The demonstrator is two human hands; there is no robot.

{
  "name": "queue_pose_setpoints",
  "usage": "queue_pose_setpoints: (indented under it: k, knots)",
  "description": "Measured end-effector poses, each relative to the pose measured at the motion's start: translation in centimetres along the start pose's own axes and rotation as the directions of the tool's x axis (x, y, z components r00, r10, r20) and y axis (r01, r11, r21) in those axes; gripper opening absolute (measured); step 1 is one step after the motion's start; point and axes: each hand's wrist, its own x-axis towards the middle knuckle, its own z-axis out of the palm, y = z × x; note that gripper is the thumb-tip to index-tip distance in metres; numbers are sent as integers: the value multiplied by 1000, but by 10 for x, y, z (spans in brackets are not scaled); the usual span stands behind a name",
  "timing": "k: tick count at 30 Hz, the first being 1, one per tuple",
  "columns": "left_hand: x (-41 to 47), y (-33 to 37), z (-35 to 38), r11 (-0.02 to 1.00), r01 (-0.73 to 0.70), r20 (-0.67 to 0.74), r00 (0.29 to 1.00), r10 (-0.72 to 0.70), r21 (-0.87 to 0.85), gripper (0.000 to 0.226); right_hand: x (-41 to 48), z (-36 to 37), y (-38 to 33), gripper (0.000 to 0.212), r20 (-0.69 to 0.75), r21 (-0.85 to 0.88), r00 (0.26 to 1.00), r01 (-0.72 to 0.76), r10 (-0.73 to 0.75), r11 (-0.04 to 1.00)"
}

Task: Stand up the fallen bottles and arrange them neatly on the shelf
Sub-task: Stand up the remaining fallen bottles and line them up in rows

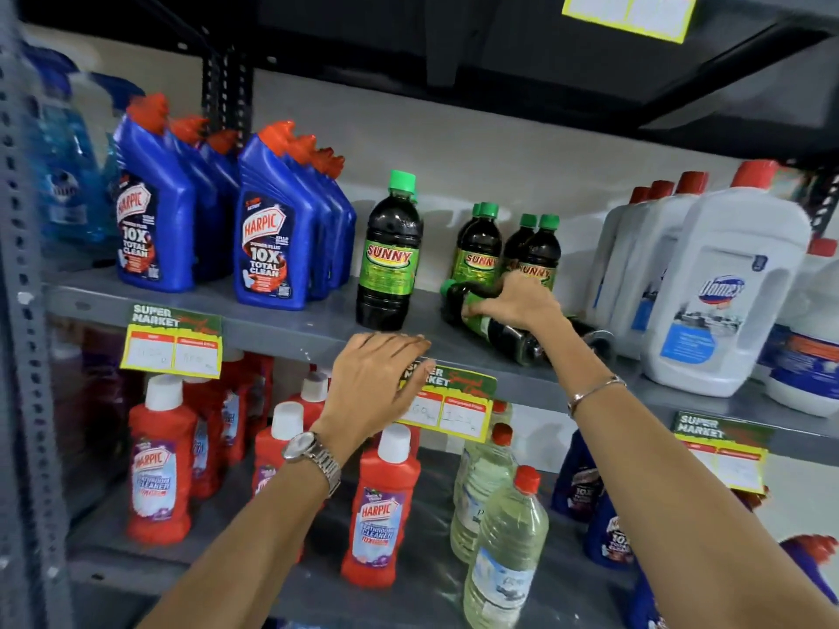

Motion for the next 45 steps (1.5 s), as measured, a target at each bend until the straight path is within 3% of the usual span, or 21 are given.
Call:
queue_pose_setpoints:
  k: [3,6,13,17,22,26,30,37,39,42,45]
  knots:
    - [1,2,-2,1000,9,-6,1000,-9,-11,34,-7,2,1,48,-176,336,983,10,52,942]
    - [1,2,-1,1000,3,-24,1000,-3,4,32,-11,7,1,80,-267,550,961,88,75,830]
    - [0,3,-1,1000,-2,-30,1000,2,1,33,-24,27,-6,82,-362,685,927,193,97,703]
    - [-1,2,-2,1000,-1,-7,1000,1,-12,35,-27,31,-5,82,-322,748,938,169,127,642]
    - [-1,4,-2,1000,0,-41,999,0,-11,34,-26,20,-3,82,-276,754,952,131,130,644]
    - [-1,4,0,1000,3,-45,999,-2,9,37,-14,-12,-10,71,-195,883,975,126,108,452]
    - [-7,5,5,995,-43,-4,999,43,86,40,-2,-35,-12,53,-144,802,990,114,4,587]
    - [-9,3,9,996,-50,-26,998,52,74,38,2,-38,-5,63,-201,680,979,118,30,724]
    - [-9,2,9,996,-56,-37,998,59,69,37,2,-39,-5,62,-166,714,986,102,25,692]
    - [-8,1,9,996,-62,-44,997,65,63,36,1,-39,-7,55,-47,849,999,29,21,528]
    - [-8,0,9,995,-72,-49,996,75,71,35,3,-39,-5,46,-51,812,999,32,16,583]
